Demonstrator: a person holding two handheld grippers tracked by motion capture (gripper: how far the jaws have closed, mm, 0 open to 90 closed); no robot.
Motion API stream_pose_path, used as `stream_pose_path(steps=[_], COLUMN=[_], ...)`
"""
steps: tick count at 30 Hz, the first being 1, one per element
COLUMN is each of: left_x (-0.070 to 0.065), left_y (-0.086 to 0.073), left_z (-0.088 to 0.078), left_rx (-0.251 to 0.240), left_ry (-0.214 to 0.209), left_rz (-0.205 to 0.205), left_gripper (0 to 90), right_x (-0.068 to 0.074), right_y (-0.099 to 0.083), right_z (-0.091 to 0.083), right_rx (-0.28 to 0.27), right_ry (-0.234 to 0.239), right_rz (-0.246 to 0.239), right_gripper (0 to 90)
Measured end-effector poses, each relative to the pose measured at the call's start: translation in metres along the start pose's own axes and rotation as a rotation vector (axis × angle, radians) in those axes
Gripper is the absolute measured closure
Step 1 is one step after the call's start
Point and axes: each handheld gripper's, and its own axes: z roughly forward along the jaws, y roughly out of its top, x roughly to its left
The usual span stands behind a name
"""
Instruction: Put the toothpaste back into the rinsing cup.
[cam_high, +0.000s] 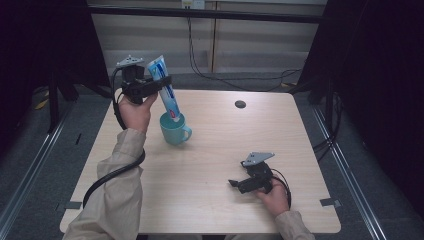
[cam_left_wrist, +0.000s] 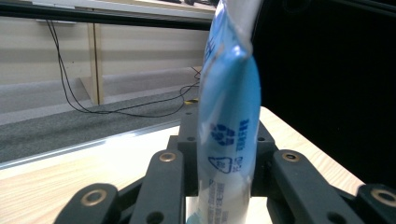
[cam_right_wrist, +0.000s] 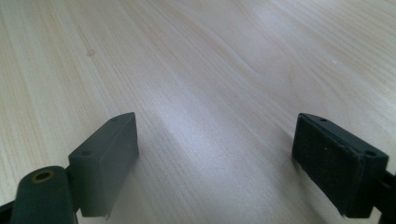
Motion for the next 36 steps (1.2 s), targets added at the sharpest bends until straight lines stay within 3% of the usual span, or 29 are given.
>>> stream_pose_path(steps=[36], left_x=[0.014], left_y=[-0.018], left_z=[0.021], left_rx=[0.03], left_ry=[0.046], left_rz=[-0.001], left_gripper=[73.7], right_x=[0.0], right_y=[0.0], right_z=[0.0], right_rx=[0.001], right_ry=[-0.003], right_rz=[-0.001], right_gripper=[14.0])
